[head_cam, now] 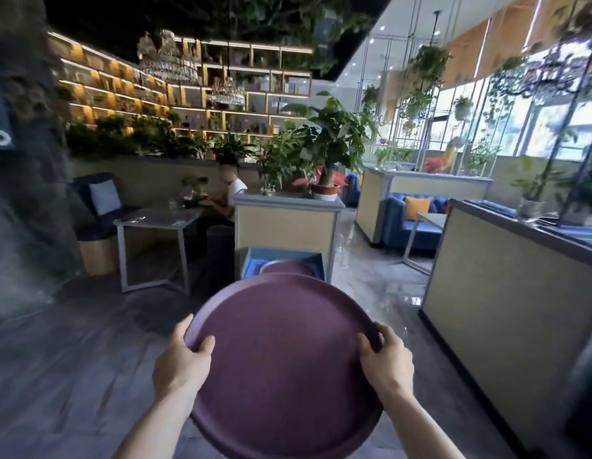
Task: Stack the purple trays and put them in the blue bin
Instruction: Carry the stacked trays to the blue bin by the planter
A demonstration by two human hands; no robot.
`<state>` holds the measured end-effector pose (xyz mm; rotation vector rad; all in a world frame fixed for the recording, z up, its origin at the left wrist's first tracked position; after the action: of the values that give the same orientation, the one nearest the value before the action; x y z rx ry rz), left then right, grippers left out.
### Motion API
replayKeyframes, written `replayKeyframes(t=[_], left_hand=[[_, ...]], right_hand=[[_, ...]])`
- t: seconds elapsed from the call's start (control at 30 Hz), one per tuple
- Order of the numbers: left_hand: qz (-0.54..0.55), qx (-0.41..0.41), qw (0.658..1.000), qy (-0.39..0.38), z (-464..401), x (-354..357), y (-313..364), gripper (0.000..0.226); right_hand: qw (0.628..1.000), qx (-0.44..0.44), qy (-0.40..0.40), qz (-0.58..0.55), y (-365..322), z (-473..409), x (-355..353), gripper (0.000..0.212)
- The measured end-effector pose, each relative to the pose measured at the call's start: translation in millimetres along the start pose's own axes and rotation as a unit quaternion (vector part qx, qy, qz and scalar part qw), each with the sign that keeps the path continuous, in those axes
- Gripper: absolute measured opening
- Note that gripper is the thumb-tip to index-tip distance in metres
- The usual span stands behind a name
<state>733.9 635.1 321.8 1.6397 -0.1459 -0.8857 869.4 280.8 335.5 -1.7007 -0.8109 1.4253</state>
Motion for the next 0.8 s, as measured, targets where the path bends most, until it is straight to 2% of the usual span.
replayKeyframes(t=[0.37, 0.8], left_hand=[[-0.005, 0.003, 1.000, -0.014, -73, 80, 9, 0.059], [-0.012, -0.016, 0.999, -0.039, -294, 170, 7, 0.057]], right_hand=[[1.000, 0.021, 0.002, 0.011, 18, -84, 38, 0.049], [0.997, 0.056, -0.005, 0.049, -22, -242, 188, 0.051]])
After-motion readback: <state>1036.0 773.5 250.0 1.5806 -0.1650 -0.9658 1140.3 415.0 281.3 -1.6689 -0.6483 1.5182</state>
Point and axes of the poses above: each hand's wrist, its own z-axis away from the middle knuckle, its own x-axis out of the palm, y = z × x, the point moved 8 cm from there along -z, towards the middle knuckle, and after that the axes turned 2 degrees about -y, right-handed, at the moved point
